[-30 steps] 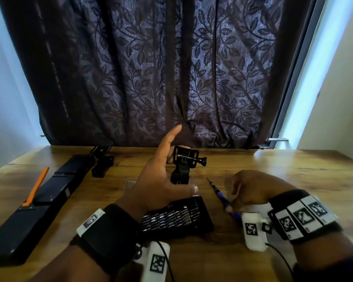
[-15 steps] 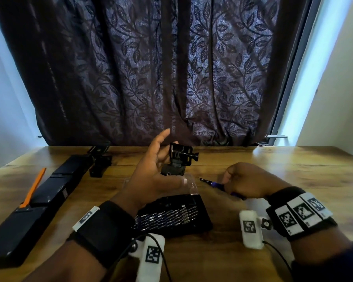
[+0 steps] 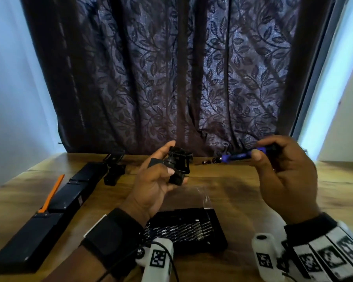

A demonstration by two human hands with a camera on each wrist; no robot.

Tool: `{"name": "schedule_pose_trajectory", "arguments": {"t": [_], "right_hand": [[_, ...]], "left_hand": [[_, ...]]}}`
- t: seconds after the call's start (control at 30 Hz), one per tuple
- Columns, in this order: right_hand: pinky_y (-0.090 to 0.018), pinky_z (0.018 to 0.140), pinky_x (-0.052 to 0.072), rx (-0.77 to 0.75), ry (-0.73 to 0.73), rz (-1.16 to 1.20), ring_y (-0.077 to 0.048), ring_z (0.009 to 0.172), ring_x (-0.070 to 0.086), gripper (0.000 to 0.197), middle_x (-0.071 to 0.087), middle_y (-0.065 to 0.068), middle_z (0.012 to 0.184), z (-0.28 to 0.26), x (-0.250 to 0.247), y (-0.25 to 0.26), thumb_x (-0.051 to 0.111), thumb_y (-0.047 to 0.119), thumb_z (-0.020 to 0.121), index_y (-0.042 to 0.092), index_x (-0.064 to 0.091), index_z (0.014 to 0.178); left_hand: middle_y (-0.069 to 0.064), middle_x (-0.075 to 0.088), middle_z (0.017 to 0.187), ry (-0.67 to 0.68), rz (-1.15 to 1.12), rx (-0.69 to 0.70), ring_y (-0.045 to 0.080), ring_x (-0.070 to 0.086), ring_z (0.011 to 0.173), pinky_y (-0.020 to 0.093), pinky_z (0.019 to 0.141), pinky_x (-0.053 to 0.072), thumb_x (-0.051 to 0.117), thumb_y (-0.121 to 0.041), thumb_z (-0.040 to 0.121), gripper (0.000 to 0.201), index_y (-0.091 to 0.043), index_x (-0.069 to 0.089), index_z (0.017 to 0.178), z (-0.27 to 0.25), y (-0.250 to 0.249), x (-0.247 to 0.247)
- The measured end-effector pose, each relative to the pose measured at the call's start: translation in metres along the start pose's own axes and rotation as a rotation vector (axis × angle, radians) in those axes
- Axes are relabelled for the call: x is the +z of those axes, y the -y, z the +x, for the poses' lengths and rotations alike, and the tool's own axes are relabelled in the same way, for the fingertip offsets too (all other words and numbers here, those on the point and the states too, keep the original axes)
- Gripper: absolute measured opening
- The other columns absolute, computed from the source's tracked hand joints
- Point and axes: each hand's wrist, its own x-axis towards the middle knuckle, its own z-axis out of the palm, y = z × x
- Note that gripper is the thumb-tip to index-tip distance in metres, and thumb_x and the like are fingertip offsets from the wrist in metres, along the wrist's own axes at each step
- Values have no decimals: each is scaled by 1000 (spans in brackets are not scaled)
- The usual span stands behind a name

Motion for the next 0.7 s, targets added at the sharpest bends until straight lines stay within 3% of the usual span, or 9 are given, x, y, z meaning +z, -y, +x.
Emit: {"name": "schedule_pose_trajectory", "arguments": {"t": [0.07,0.17,0.23,0.33,0.43,0.57,0.7], "right_hand": [[-13,71,47,-49,-45,29,-2,83,65,13,67,12,94,-3,1,11,63,31,96,23,60,105],[-12,77,48,-100,-92,80,1,89,66,11,68,10,99,-5,1,22,61,31,97,28,58,107],[-11,80,47,-126,-118,99,5,92,65,11,67,22,105,-5,1,27,61,30,97,29,57,108],[-7,82,44,-159,-134,98,12,95,63,11,63,39,107,-6,2,32,61,25,97,21,56,106],[-8,82,45,-155,-126,117,9,94,65,11,63,38,107,-7,3,31,61,27,97,26,56,107],[-13,82,48,-140,-100,138,1,95,67,9,68,14,106,-7,6,28,60,29,98,32,57,105],[-12,81,48,-128,-84,129,3,94,67,10,65,31,107,-6,5,28,61,31,97,32,57,106]], "left_hand": [[15,69,124,0,-76,-18,35,72,97,51,78,62,69,-21,52,92,-18,59,144,1,0,1],[17,68,122,-2,-167,-8,37,73,89,53,77,59,69,-22,52,94,-24,58,145,2,-2,0],[15,69,119,4,-204,4,36,72,87,53,79,57,69,-23,52,89,-29,61,141,3,-3,-1],[14,69,115,24,-253,-7,35,71,86,52,76,58,68,-23,54,72,-23,71,126,4,-3,-4],[13,70,113,27,-259,-12,34,70,88,51,75,59,67,-22,54,68,-19,71,122,4,-1,-5],[14,70,115,67,-262,-4,34,71,89,52,75,60,72,-19,50,73,-18,71,123,4,0,-6],[16,66,119,82,-256,-13,34,70,89,52,73,61,67,-20,54,72,-17,70,125,5,0,-7]]}}
